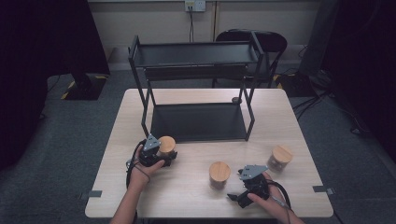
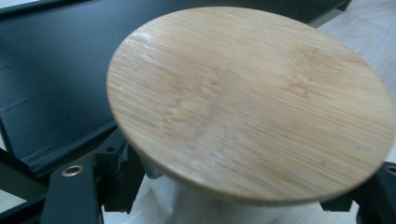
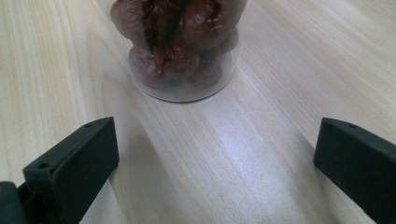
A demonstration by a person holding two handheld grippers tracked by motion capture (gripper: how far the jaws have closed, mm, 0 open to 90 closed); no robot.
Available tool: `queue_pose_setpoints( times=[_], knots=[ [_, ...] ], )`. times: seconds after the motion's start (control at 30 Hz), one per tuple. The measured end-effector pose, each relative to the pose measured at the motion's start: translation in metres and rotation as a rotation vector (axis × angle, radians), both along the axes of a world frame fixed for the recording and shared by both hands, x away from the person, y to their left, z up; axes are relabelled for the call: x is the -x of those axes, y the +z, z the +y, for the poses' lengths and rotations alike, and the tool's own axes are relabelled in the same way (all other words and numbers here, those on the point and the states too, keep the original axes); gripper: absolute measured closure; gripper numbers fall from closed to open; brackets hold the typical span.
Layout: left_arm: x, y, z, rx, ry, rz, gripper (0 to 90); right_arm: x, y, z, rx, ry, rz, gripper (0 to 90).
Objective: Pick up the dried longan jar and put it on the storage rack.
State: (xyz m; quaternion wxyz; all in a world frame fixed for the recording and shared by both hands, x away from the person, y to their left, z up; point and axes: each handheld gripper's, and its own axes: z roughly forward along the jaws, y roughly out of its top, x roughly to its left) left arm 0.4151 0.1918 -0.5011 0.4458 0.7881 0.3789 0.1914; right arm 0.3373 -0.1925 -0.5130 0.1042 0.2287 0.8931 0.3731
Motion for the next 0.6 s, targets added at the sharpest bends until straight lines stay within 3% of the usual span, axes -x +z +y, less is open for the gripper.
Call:
queue_pose_setpoints(
  times=[0.13,0.6],
  knots=[
    [0.000,0.001,0.000,-0.017,-0.006,-0.004,25.1,0.000,0.000,0.000,0.000,0.000,0.000,0.0],
    [0.002,0.012,-0.004,0.009,-0.035,0.016,25.5,0.000,0.000,0.000,0.000,0.000,0.000,0.0]
  ],
)
